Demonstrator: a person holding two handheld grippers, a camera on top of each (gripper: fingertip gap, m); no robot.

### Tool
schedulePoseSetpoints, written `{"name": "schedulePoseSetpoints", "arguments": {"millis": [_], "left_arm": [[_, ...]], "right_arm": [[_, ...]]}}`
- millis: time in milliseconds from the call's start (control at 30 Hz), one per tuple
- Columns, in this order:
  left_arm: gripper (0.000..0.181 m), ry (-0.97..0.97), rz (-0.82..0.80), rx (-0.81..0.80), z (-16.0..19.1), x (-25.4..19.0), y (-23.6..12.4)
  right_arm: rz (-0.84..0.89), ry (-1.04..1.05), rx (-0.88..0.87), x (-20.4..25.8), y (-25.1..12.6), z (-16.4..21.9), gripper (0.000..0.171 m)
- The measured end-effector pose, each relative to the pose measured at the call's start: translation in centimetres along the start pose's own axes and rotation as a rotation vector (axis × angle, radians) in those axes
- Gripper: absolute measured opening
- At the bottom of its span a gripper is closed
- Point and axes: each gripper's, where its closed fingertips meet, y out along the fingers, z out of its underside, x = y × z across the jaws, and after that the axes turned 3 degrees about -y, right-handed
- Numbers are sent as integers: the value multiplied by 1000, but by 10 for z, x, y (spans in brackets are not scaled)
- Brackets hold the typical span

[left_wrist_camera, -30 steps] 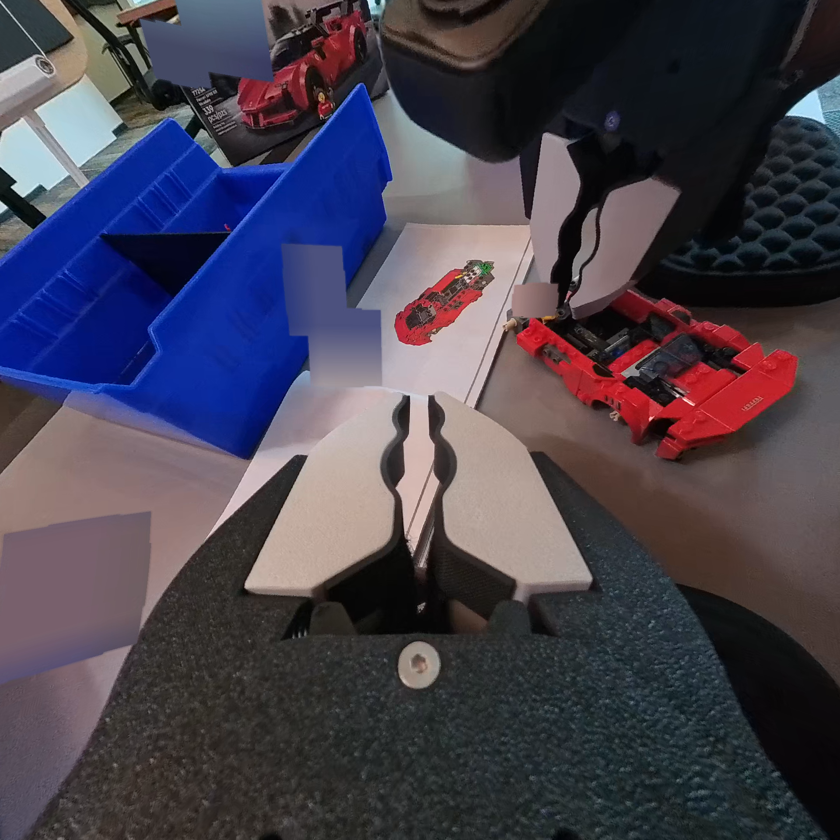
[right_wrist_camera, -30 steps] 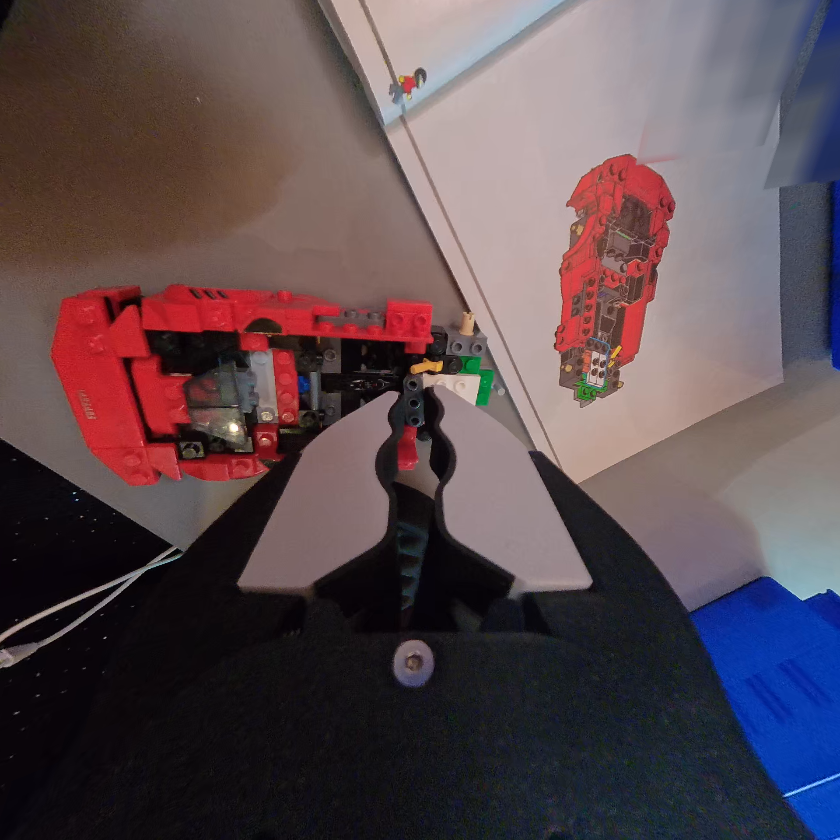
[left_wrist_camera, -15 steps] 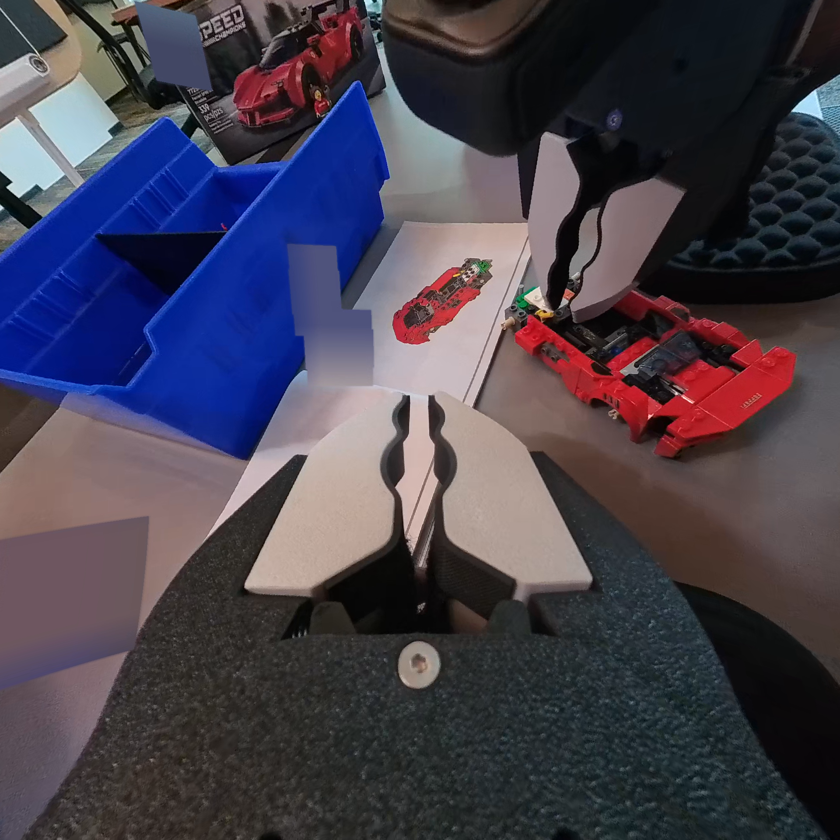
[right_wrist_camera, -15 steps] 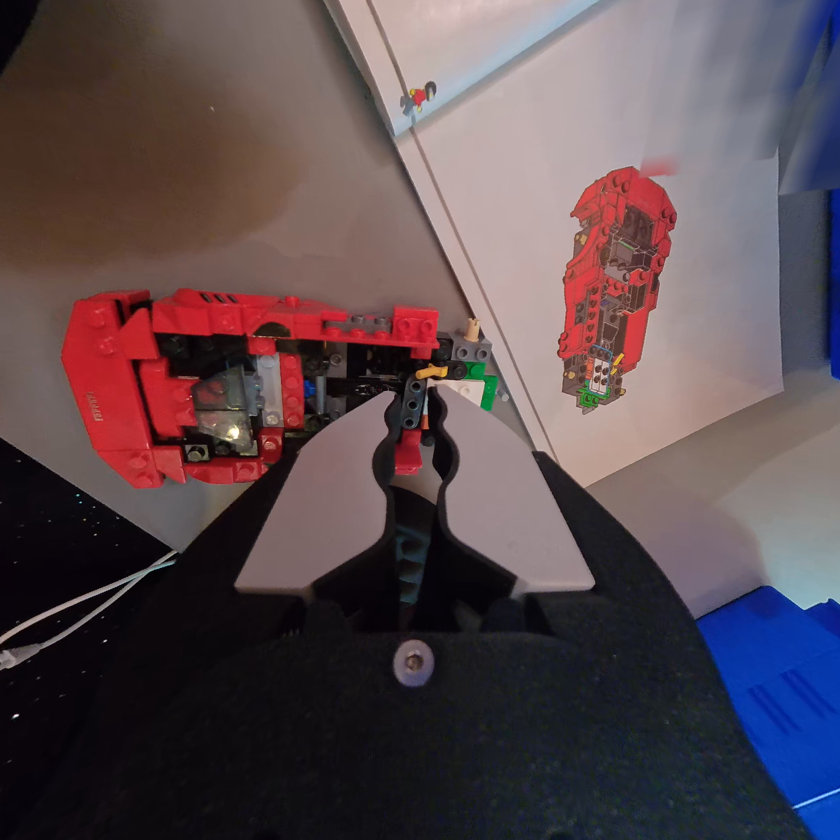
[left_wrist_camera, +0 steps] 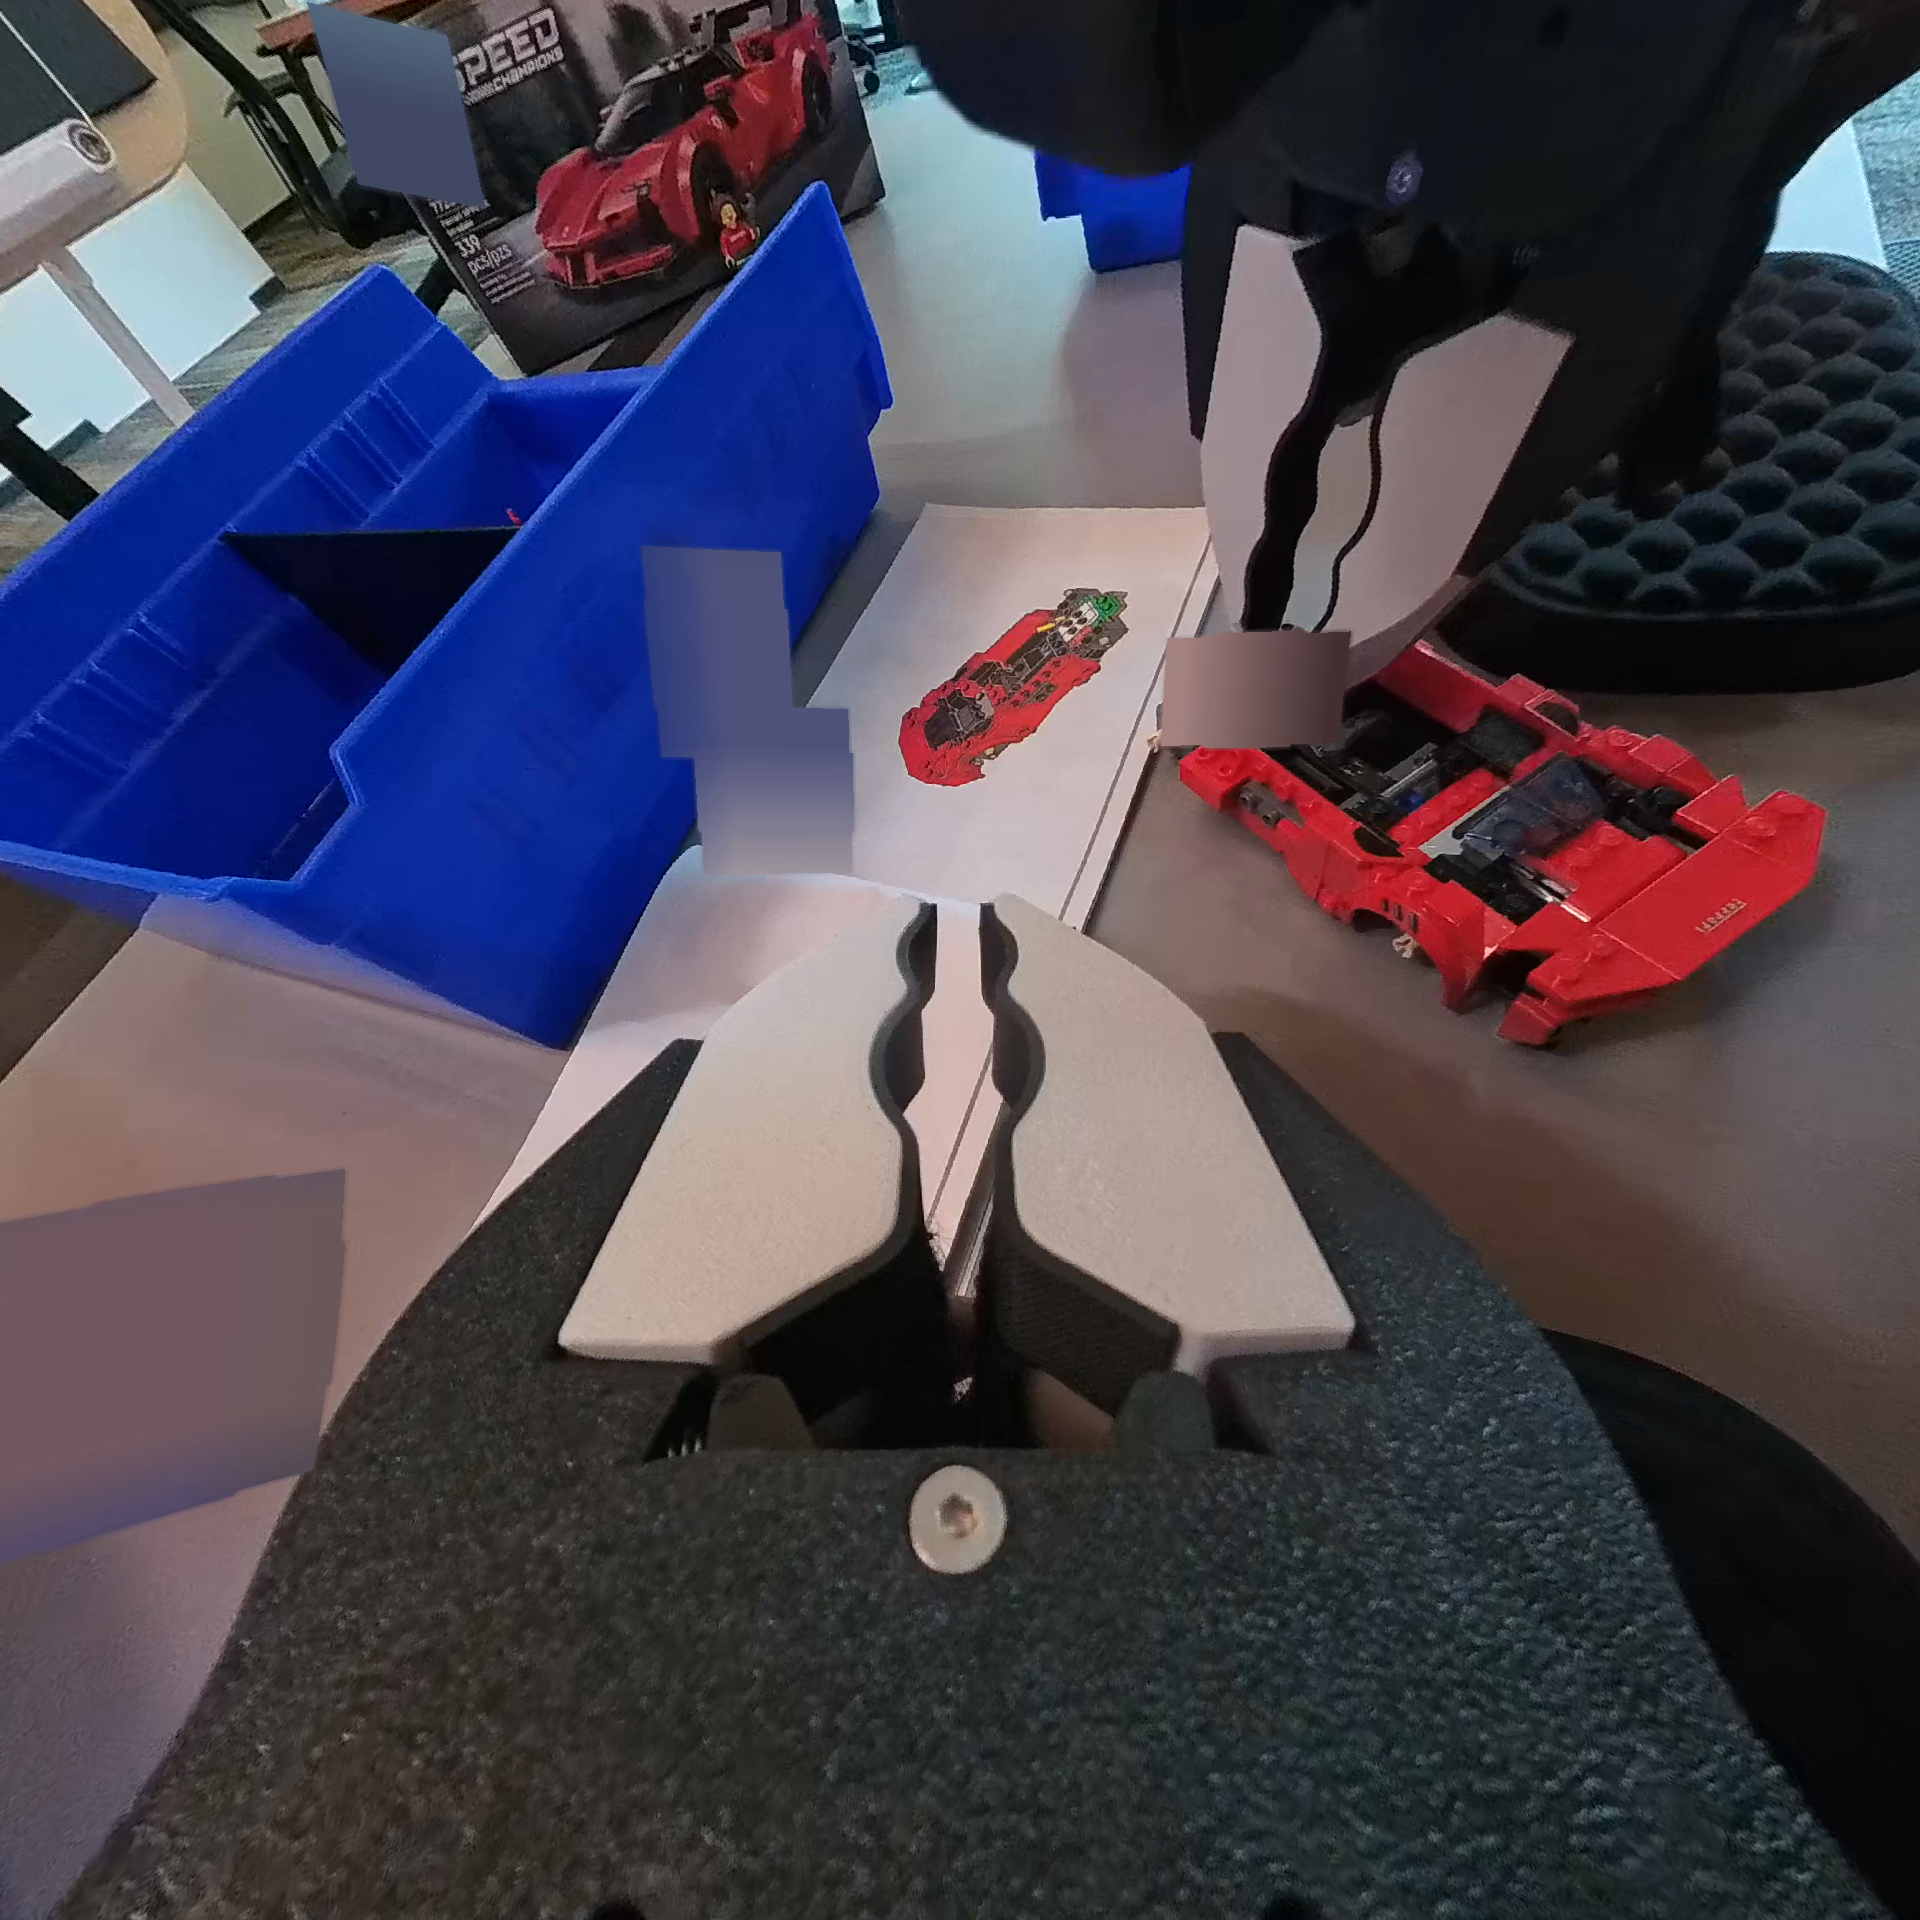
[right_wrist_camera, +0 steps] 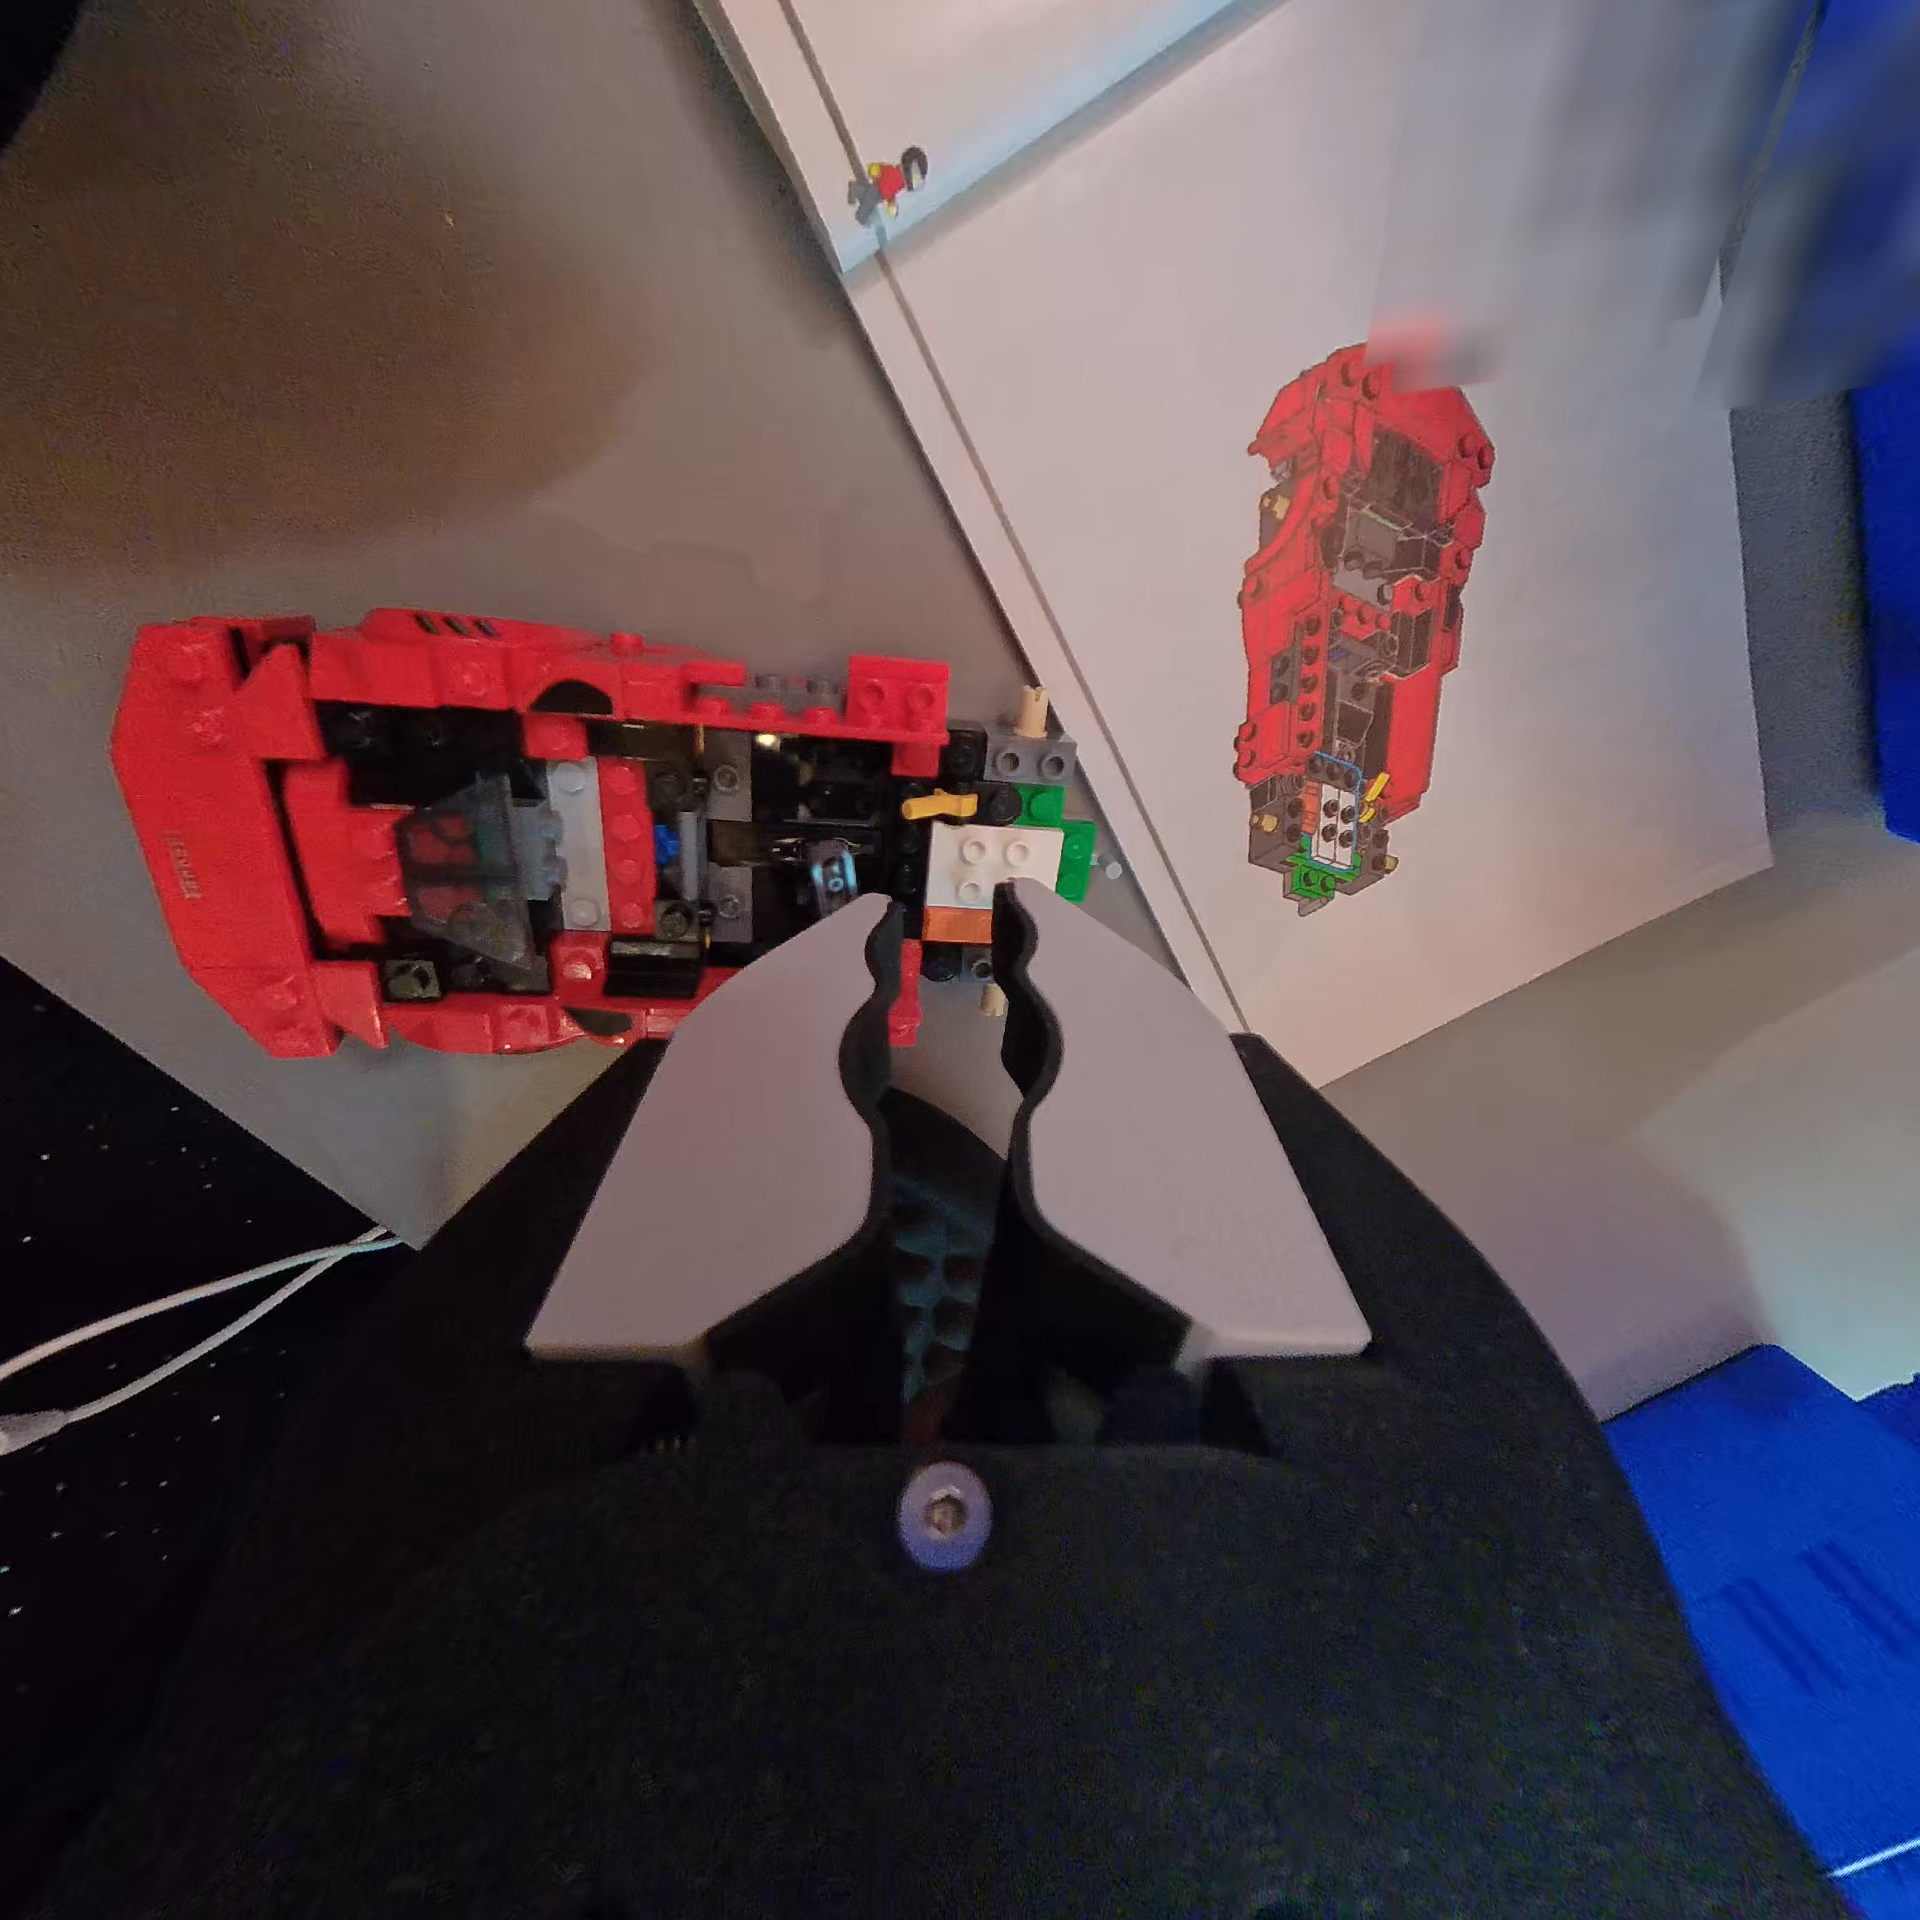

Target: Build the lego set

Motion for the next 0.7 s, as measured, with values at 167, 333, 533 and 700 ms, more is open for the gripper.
{"name": "schedulePoseSetpoints", "arguments": {"millis": [167, 333, 533, 700], "left_arm": [[8, 0, 0, -1, 0, 0, 0], [8, 2, 0, 0, 0, 0, 0], [8, 2, 0, -1, -1, 0, 0], [9, 3, 0, -16, -4, 0, 0]], "right_arm": [[-72, -65, -29, 19, -4, -5, 5], [-77, -63, 8, 21, 5, -1, 8], [-51, -69, 4, 21, 11, -2, 5], [-97, -25, -104, 19, 6, -5, 5]]}}
